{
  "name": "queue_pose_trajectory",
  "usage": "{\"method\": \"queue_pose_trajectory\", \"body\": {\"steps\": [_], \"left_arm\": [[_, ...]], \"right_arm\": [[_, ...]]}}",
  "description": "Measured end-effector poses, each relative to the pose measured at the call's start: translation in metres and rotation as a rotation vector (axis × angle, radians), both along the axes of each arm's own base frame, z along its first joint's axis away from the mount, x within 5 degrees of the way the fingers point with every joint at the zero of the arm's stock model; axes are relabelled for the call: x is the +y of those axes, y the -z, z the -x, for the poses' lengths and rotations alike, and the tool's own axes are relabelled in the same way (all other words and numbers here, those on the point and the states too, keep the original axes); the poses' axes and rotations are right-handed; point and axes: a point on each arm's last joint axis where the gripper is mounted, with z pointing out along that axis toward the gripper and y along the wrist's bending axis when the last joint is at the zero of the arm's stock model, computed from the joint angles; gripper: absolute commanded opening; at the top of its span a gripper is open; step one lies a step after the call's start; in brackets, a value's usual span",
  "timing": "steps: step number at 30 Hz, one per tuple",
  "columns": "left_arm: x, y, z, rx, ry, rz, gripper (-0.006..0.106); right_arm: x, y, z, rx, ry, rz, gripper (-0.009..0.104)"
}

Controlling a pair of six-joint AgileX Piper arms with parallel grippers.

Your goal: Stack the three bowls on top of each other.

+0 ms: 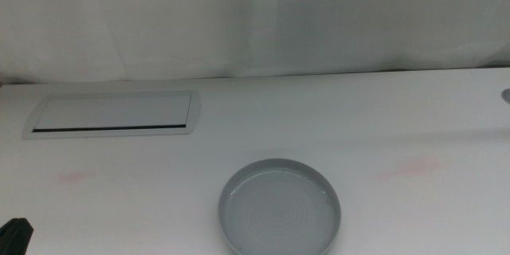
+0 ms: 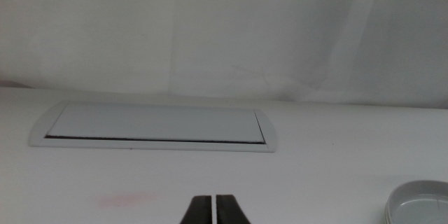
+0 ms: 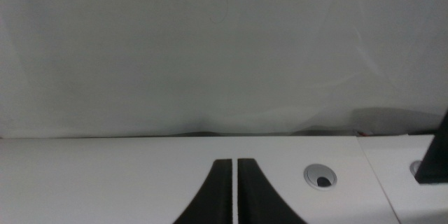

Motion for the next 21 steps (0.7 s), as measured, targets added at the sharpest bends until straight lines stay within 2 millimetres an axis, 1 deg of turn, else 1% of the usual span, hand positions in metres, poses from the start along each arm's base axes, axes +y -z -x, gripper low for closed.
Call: {"method": "queue_pose_trajectory", "body": {"steps": [4,7,9,12,16,18,21], "left_arm": [[0.000,0.000,0.000,0.000,0.000,0.000,-0.003],[0.000,0.000,0.000,0.000,0.000,0.000,-0.003],[0.000,0.000,0.000,0.000,0.000,0.000,-0.003],[0.000,0.000,0.000,0.000,0.000,0.000,-0.003],[0.000,0.000,0.000,0.000,0.000,0.000,-0.003],[0.000,0.000,0.000,0.000,0.000,0.000,-0.003],[0.000,0.000,0.000,0.000,0.000,-0.002,-0.003]], "right_arm": [[-0.005,0.022,0.039,-0.040,0.014,-0.033,-0.003],[-0.009,0.045,0.061,-0.051,0.023,-0.044,-0.003],[-0.011,0.071,0.086,-0.099,0.023,-0.070,-0.003],[-0.012,0.091,0.099,-0.154,0.012,-0.094,-0.003],[-0.012,0.118,0.113,-0.298,-0.014,-0.114,-0.003],[-0.011,0.132,0.115,-0.330,-0.023,-0.115,-0.003],[-0.010,0.154,0.109,-0.290,-0.026,-0.112,-0.003]]}}
